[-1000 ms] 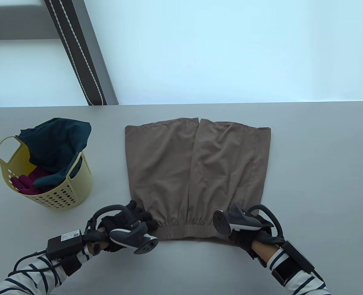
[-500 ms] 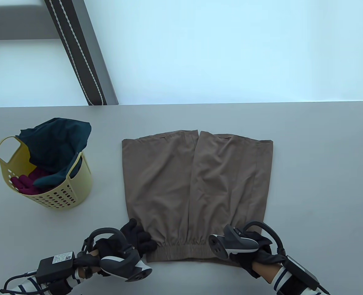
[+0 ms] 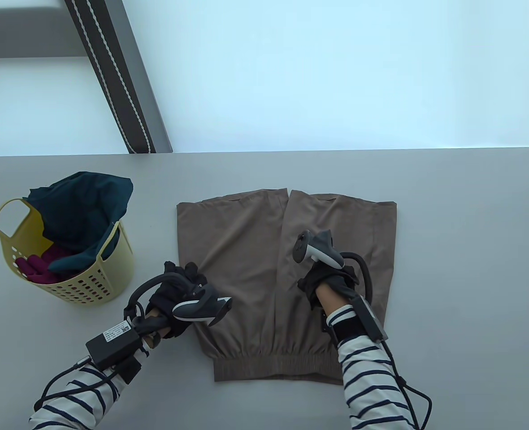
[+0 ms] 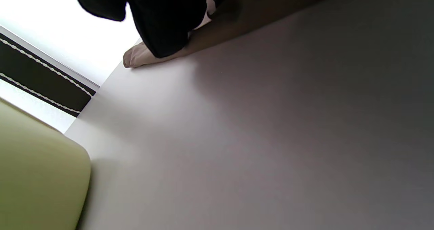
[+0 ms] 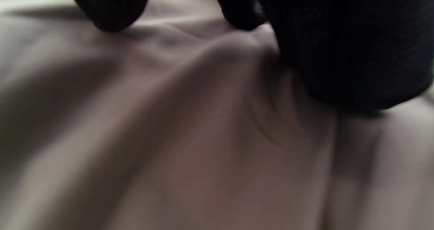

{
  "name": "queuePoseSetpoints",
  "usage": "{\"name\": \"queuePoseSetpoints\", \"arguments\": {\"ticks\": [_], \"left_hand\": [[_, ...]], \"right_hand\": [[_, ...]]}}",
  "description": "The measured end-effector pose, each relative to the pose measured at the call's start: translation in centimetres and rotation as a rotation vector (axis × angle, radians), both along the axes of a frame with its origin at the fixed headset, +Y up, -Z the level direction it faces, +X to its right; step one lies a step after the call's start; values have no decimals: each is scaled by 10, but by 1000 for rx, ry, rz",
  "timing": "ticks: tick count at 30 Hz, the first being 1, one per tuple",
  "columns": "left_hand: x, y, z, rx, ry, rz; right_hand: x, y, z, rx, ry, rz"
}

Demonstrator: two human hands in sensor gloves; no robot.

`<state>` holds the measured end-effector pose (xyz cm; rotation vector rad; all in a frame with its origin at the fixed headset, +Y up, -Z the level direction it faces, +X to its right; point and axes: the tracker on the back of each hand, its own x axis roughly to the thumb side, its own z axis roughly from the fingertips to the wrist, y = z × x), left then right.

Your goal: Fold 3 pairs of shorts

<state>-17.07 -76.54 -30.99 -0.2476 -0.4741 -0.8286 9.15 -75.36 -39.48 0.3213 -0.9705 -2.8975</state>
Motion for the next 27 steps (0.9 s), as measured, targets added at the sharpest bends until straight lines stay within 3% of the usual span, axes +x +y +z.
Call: {"name": "queuePoseSetpoints", "arguments": {"ticks": [5,10,13,15,17,21,24,27], "left_hand": [[14,8,50,12,-245,-78],[25,21,94,-161,-441,67],[26,25,104,-245,-497,81],[22,29,97,-241,-512,133],[16,33,81,-86,-416,211],[-1,31,36,140,-174,4],[-7,17,14,103,-44,-186],[-10,-1,2,-94,100,-353]], "right_hand": [[-5,-17,-8,-9,-61,-35],[-10,-31,-6,53,45,-180],[-11,-34,-4,68,112,-202],[-10,-32,-2,88,134,-179],[-8,-24,2,138,161,-180],[6,16,17,342,234,-180],[14,42,32,392,276,-55],[20,48,52,289,332,124]]}}
